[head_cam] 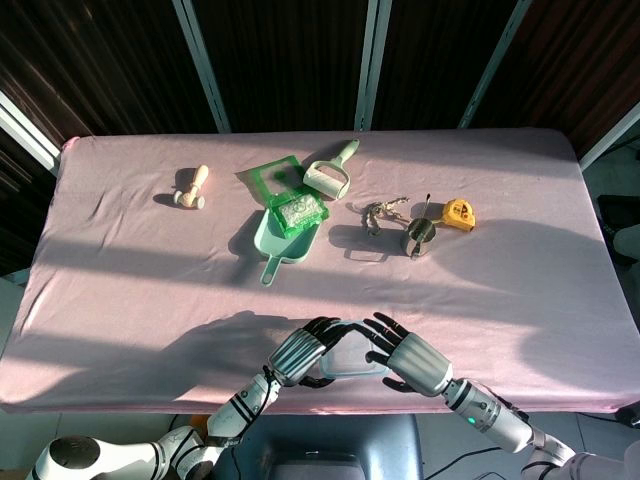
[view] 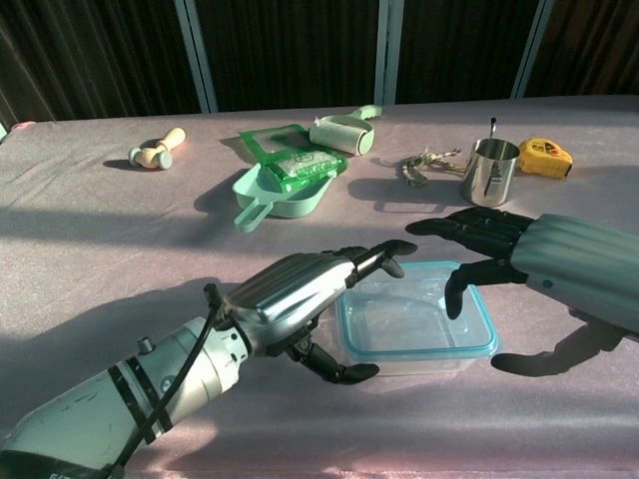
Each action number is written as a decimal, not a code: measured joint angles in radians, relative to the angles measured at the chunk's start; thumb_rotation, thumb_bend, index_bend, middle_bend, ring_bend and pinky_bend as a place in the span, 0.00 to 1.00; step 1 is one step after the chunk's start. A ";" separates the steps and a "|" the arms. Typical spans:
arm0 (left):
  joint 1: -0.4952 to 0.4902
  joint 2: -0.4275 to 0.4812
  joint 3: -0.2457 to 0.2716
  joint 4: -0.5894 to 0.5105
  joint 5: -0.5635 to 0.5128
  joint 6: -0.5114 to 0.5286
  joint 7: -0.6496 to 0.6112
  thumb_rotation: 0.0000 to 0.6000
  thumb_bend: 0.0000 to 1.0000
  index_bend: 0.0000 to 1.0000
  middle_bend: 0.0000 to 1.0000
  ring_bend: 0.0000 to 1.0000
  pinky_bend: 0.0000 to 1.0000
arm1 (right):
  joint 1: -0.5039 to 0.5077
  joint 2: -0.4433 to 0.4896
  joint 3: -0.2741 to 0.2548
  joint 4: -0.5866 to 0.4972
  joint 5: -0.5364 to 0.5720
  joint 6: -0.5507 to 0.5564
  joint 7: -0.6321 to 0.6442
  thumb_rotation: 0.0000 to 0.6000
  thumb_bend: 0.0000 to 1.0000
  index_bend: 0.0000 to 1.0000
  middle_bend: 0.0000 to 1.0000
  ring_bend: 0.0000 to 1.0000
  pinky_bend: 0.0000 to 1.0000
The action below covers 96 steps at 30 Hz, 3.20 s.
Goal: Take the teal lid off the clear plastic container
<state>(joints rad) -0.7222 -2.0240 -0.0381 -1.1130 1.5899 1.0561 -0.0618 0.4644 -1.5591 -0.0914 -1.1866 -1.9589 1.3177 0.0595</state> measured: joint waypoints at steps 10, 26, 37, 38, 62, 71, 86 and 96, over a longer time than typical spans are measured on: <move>0.000 0.001 0.006 0.004 -0.002 0.000 -0.002 1.00 0.28 0.00 0.48 0.46 0.42 | 0.014 -0.022 -0.012 0.018 0.026 -0.003 -0.003 1.00 0.38 0.57 0.05 0.00 0.00; -0.006 0.011 0.019 0.006 0.005 -0.008 -0.009 1.00 0.28 0.00 0.48 0.46 0.42 | 0.024 -0.005 -0.023 0.004 0.049 0.011 -0.031 1.00 0.38 0.57 0.05 0.00 0.00; -0.008 0.010 0.029 0.010 0.008 -0.015 -0.009 1.00 0.28 0.00 0.48 0.46 0.42 | 0.033 -0.003 -0.017 -0.002 0.068 0.014 -0.032 1.00 0.38 0.58 0.05 0.00 0.00; -0.008 0.010 0.030 0.010 0.008 -0.016 -0.009 1.00 0.28 0.00 0.48 0.46 0.42 | 0.034 -0.003 -0.016 -0.002 0.069 0.015 -0.033 1.00 0.38 0.58 0.05 0.00 0.00; -0.009 0.017 0.040 0.016 0.015 -0.018 -0.015 1.00 0.28 0.00 0.48 0.46 0.42 | 0.035 -0.046 0.000 0.054 0.071 0.090 -0.031 1.00 0.38 0.57 0.07 0.00 0.00; -0.009 0.020 0.047 0.018 0.020 -0.020 -0.017 1.00 0.28 0.00 0.48 0.46 0.42 | 0.035 -0.087 0.012 0.111 0.066 0.135 -0.013 1.00 0.38 0.56 0.07 0.00 0.00; -0.009 0.026 0.051 0.020 0.036 0.000 -0.056 1.00 0.28 0.00 0.39 0.31 0.26 | 0.051 -0.133 -0.004 0.162 0.060 0.122 -0.005 1.00 0.48 0.73 0.13 0.00 0.00; -0.010 0.026 0.050 0.037 0.048 0.021 -0.083 1.00 0.28 0.00 0.22 0.07 0.05 | 0.052 -0.146 -0.010 0.182 0.061 0.123 -0.001 1.00 0.62 0.81 0.18 0.00 0.00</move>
<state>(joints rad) -0.7320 -1.9985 0.0120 -1.0762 1.6376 1.0769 -0.1446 0.5168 -1.7050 -0.1019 -1.0041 -1.8984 1.4408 0.0589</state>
